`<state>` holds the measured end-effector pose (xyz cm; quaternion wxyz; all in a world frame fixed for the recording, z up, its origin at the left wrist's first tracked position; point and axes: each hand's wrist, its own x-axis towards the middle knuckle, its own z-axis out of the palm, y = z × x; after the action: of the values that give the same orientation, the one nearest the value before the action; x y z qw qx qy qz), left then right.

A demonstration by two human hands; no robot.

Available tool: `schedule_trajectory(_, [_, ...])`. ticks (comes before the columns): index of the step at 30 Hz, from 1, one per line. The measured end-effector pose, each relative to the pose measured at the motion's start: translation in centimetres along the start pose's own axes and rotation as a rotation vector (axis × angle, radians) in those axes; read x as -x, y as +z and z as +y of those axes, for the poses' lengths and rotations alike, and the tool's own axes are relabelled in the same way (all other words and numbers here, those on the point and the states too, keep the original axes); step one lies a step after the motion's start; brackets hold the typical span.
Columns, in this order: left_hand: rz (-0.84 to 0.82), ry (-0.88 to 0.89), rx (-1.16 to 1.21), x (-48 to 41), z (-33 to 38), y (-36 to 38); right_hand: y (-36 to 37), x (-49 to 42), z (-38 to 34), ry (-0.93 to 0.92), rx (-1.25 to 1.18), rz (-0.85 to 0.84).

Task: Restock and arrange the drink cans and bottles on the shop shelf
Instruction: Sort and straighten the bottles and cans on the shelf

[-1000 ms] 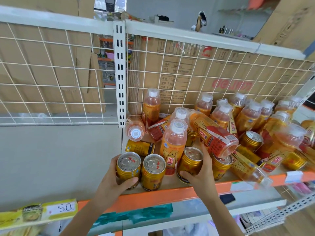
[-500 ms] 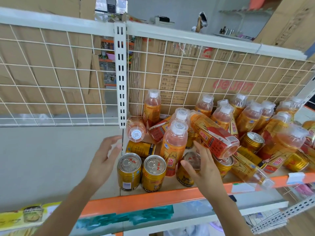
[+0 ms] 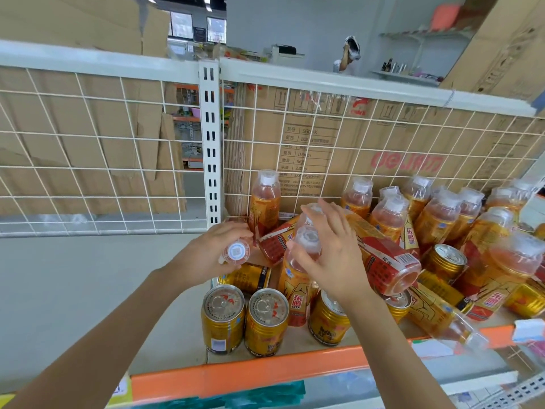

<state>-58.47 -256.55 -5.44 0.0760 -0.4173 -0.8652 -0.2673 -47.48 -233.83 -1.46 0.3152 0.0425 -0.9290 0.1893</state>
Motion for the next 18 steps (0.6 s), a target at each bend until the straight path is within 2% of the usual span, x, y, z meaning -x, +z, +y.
schedule_trajectory(6, [0.064,0.007,0.000,-0.9,0.1,-0.8,0.6,-0.1,0.0,0.004,-0.051,0.043])
schedule_trajectory(11, [0.056,-0.123,0.055,-3.3,0.8,-2.8,0.9,-0.1,0.0,0.003,-0.082,0.087])
schedule_trajectory(18, [0.144,-0.300,0.231,-7.3,0.1,-3.2,1.0,-0.1,0.1,0.000,-0.096,0.099])
